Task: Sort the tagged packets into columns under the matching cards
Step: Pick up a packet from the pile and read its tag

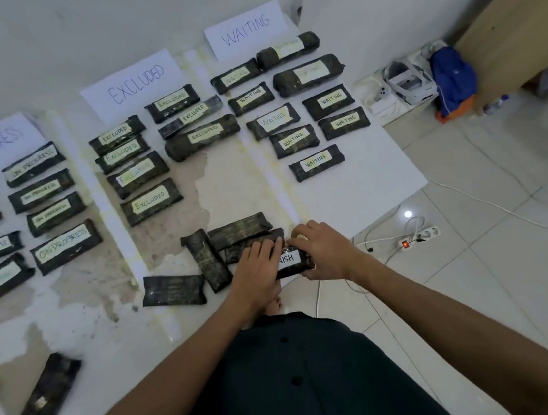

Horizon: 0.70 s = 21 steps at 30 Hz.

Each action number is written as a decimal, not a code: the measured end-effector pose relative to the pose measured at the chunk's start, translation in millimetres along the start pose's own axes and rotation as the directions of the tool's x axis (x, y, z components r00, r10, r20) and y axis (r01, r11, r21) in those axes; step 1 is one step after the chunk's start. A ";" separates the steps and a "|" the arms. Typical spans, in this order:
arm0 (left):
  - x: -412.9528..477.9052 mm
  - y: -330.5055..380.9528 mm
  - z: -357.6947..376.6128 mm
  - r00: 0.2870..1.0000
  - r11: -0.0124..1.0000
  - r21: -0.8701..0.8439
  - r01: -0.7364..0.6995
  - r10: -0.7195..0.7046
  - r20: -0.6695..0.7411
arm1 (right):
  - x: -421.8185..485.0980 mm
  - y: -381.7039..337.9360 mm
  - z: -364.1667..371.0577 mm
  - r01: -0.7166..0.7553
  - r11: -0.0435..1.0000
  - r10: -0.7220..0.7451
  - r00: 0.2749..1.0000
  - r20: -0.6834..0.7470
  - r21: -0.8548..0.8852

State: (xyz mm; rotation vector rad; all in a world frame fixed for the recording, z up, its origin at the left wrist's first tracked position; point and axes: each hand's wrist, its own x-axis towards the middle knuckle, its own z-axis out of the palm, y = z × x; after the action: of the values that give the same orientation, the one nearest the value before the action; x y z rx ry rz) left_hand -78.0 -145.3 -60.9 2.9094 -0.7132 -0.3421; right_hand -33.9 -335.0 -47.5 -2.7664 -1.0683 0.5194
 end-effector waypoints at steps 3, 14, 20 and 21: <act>-1.8 -2.6 2.2 1.000 1.000 -0.019 0.007 -0.006 0.015 | 1.0 -8.4 2.2 -0.038 0.999 0.039 0.999 0.028 -0.022; -46.1 -45.2 -39.0 0.980 0.989 -0.148 0.020 -0.049 -0.191 | 0.0 -41.8 -23.9 -0.096 0.984 0.111 0.989 -0.095 0.148; -106.2 -101.5 -70.3 0.945 0.963 -0.154 0.221 -0.251 -0.211 | 29.3 -81.5 -56.3 -0.001 0.981 0.041 0.979 -0.201 0.194; -117.5 -111.6 -74.3 0.932 0.954 -0.155 0.255 -0.285 -0.222 | 37.3 -90.8 -60.1 0.015 0.981 0.028 0.976 -0.216 0.192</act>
State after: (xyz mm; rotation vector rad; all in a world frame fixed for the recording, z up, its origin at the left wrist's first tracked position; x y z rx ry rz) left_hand -111.8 13.2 13.5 2.8600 -0.2439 -0.0499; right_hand -43.3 -242.5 20.4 -2.5860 -0.9086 0.2931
